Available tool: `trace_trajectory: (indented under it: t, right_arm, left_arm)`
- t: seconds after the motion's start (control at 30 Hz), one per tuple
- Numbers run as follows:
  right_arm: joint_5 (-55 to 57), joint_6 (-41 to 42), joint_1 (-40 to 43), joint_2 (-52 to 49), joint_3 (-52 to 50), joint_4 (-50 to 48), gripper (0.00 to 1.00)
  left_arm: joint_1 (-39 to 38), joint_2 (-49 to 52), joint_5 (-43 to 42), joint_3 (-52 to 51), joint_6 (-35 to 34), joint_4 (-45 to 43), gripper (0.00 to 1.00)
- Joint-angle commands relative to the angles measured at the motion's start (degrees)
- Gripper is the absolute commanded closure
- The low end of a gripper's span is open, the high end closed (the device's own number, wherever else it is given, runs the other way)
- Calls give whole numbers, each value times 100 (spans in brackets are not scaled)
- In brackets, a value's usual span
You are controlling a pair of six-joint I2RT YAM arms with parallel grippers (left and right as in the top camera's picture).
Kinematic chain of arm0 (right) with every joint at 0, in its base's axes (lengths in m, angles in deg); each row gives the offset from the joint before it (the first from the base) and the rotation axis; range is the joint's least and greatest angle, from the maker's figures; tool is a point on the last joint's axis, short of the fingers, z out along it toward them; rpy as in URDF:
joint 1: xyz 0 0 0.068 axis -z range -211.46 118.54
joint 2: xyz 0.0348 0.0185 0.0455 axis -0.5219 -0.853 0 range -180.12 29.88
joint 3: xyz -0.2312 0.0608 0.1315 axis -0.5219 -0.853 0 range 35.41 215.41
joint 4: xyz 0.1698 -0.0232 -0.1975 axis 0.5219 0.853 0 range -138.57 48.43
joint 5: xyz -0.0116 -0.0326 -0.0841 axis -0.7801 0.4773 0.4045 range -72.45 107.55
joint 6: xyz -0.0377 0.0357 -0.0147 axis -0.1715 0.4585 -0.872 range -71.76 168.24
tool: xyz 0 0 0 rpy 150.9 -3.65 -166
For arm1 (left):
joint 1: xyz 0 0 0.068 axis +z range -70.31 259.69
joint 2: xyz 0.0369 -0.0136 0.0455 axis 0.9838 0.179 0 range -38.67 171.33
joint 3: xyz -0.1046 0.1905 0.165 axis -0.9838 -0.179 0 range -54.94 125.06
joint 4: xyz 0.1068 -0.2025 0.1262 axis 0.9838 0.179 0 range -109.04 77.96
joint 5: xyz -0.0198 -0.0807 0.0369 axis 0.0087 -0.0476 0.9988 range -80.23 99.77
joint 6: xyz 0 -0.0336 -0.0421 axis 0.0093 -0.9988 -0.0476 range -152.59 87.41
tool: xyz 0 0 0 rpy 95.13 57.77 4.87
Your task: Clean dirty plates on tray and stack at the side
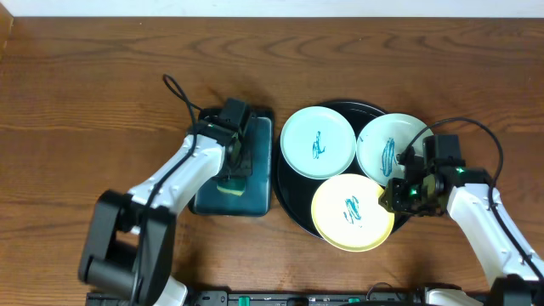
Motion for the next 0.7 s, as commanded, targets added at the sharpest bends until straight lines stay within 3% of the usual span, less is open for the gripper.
trace_trajectory:
  t: [0.0,0.47,0.67]
  right_arm:
    - [2,-24,-66,-201,98,-116,70]
    - [90,-20,-66,-691,105,-393,73]
    - [-332,-170,-66,-669,313,-203,68]
  left_arm:
    - [4,-562,9,-2,-35,68,93]
    - [4,-955,9,-4,-37,188,93]
    - [4,-955,9,-4,-37,188,92]
